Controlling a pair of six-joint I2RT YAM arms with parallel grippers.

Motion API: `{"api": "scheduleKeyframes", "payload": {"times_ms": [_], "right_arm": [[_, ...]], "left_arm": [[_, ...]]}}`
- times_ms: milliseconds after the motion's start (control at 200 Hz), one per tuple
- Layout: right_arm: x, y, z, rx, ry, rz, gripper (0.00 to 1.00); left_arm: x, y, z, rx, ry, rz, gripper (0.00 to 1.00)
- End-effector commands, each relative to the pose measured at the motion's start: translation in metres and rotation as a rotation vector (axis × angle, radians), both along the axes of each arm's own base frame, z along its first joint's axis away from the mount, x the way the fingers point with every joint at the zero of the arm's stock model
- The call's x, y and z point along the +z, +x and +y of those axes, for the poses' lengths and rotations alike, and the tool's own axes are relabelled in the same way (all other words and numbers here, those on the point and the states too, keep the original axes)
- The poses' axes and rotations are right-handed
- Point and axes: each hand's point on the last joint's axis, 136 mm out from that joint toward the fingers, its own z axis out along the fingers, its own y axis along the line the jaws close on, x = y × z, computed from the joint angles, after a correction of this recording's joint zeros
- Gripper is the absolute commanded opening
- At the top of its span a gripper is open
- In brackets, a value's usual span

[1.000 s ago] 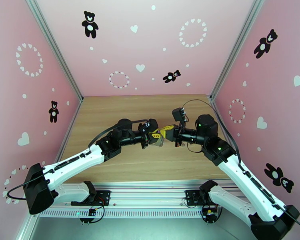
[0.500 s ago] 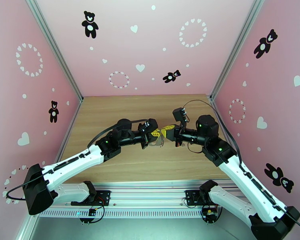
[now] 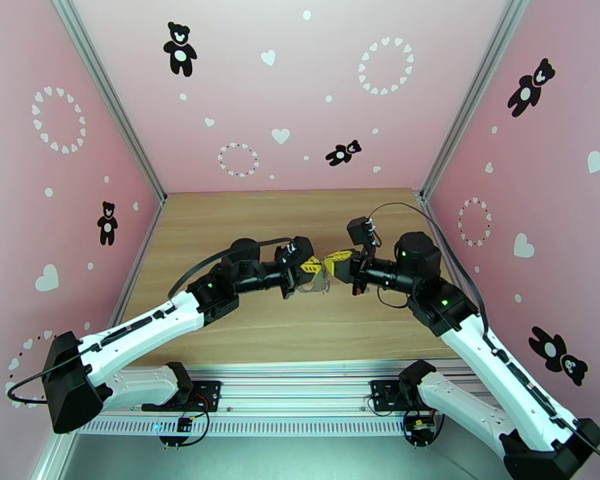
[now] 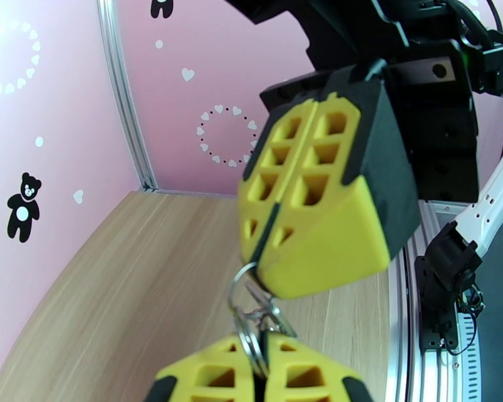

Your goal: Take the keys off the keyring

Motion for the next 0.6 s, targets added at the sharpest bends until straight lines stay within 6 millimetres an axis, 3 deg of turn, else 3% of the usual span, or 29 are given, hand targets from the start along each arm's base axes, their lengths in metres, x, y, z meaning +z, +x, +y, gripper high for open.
{"api": "scheduleKeyframes", "payload": {"times_ms": [0, 596], "right_arm": [[0.024, -0.017, -0.002, 0.045, 0.012, -0.115, 0.0], [0.017, -0.039, 0.012, 0.153, -0.081, -0.251, 0.0]], "left_arm": [[0.019, 0.007, 0.009, 0.055, -0.046, 0.0, 0.0], [0.015, 0.023, 0.01, 0.135, 0.049, 0.061, 0.0]]}}
